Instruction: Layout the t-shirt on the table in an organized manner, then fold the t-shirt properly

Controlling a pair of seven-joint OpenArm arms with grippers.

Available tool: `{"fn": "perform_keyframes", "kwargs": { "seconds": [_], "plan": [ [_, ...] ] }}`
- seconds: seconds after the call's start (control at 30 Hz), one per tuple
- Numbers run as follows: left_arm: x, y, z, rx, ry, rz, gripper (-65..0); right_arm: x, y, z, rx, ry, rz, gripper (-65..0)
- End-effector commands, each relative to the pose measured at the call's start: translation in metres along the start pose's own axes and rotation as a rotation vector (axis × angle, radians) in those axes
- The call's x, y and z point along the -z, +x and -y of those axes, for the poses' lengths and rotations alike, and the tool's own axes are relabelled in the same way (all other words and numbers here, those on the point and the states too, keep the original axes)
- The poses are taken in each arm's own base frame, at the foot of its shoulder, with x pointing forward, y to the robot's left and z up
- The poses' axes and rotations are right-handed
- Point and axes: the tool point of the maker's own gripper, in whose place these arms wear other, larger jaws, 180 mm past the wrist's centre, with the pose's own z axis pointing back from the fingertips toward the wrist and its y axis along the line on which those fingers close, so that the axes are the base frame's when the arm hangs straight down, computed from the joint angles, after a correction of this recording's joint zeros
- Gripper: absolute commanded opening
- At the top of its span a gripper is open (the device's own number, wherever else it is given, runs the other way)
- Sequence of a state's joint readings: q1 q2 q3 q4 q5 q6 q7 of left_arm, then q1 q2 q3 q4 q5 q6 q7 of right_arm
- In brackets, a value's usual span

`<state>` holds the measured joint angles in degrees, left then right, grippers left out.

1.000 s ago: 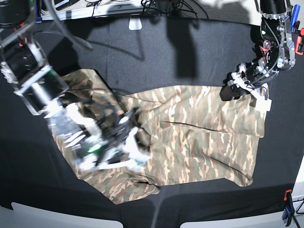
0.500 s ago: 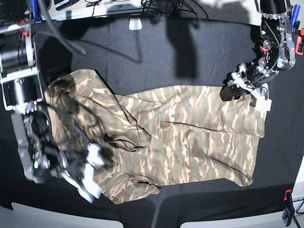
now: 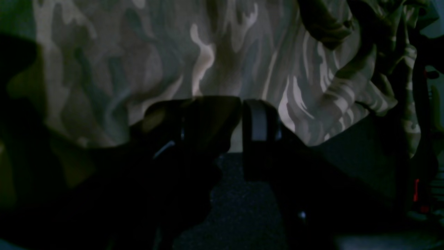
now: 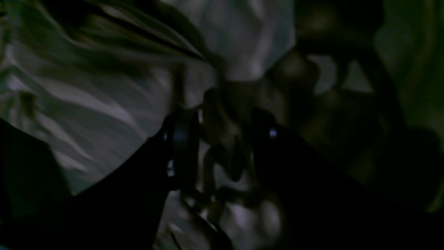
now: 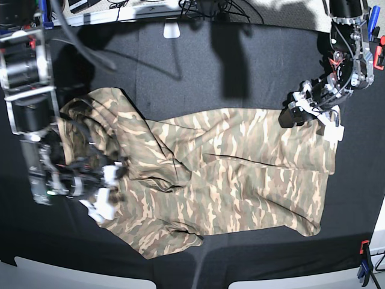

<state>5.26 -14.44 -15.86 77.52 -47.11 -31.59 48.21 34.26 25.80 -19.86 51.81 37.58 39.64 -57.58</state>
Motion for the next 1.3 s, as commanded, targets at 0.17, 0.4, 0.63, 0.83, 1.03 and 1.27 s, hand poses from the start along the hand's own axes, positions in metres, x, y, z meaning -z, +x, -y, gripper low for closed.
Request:
{"fn": "perform_keyframes", "kwargs": {
  "seconds": [0.17,0.4,0.63,0.83,1.03,1.27],
  "plan": [
    [-0.002,0.008,0.001,0.019,-0.003,0.014,-45.8,0.009,0.030,-0.009,-0.110,-0.054,-0.006,-42.0],
    [-0.002,0.008,0.001,0.020,-0.002,0.013,-45.8,0.008,0.038,-0.007,-0.111,-0.075,-0.002,-42.0],
    [-0.002,0.009,0.001,0.020,-0.002,0.013,-45.8,-0.011,0.045,0.002,-0.068,-0.052,0.044,-42.0],
    [-0.002,0.009,0.001,0.020,-0.003,0.014,-45.8,-0.009,0.038,0.005,-0.062,-0.059,0.036,-42.0],
    [-0.002,0.008,0.001,0.020,-0.003,0.013,-45.8,-0.004,0.036,0.007,-0.091,-0.099,0.003,-42.0],
    [-0.002,0.008,0.001,0.020,-0.003,0.013,-45.8,-0.005,0.034,0.011,-0.087,-0.125,-0.008,-45.2]
  ]
}}
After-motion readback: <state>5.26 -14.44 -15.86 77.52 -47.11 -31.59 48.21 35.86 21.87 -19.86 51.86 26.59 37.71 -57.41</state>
